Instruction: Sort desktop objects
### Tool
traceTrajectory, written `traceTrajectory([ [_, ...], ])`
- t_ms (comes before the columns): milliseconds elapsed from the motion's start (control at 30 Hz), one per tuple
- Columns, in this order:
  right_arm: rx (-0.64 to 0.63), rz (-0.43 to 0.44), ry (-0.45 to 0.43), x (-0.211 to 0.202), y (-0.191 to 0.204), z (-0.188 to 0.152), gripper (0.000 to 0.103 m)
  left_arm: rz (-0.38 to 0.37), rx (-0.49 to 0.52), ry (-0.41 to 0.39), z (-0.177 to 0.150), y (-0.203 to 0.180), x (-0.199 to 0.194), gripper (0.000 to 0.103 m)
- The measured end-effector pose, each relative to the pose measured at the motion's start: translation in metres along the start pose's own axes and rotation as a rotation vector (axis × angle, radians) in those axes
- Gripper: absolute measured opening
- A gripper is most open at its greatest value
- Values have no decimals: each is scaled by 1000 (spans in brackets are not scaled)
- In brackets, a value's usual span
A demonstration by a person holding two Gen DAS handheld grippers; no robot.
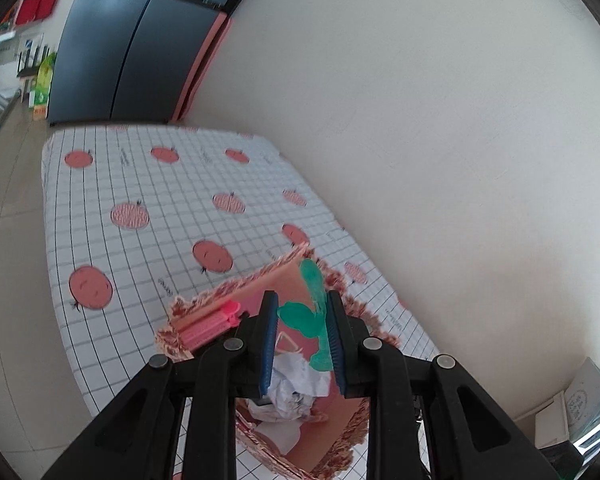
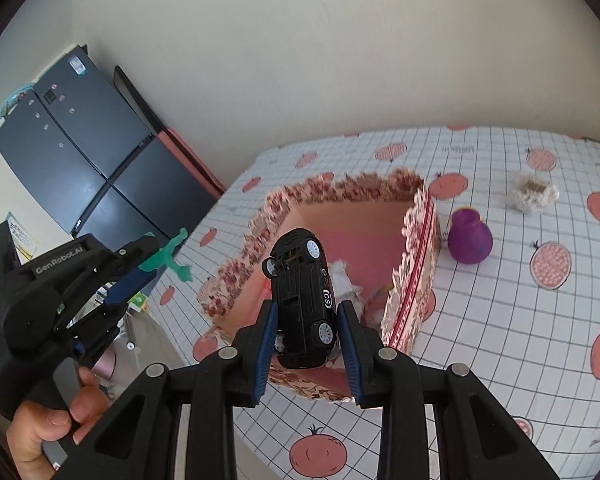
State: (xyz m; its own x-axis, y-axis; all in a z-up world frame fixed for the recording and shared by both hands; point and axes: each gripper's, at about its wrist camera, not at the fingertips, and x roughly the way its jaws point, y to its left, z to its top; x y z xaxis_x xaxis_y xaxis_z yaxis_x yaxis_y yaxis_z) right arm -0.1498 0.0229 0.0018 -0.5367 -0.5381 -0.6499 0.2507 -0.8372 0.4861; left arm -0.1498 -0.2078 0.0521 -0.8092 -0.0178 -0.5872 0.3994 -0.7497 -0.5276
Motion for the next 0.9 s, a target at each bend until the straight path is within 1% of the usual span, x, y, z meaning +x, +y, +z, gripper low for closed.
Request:
traceTrajectory([
  [100,7,-14,30,12,-5,-3,33,21,-9,40,-5,4,16,25],
  [300,16,-20,49,16,-8,-5,33,41,-46,115,-15,13,41,26],
  [400,19,-21,48,16,-9,-5,33,55,-49,119,-15,15,42,26],
  [533,18,-26,53,18,-10,-5,33,57,-47,108,-14,16,38,26],
  [733,13,-31,50,15,-9,-4,34,58,-40,119,-14,14,39,26],
  [867,14,-32,50,15,-9,-4,34,52,-41,134,-15,13,41,30],
  [900,15,-32,51,15,-9,-4,34,53,-39,136,-15,13,41,33],
])
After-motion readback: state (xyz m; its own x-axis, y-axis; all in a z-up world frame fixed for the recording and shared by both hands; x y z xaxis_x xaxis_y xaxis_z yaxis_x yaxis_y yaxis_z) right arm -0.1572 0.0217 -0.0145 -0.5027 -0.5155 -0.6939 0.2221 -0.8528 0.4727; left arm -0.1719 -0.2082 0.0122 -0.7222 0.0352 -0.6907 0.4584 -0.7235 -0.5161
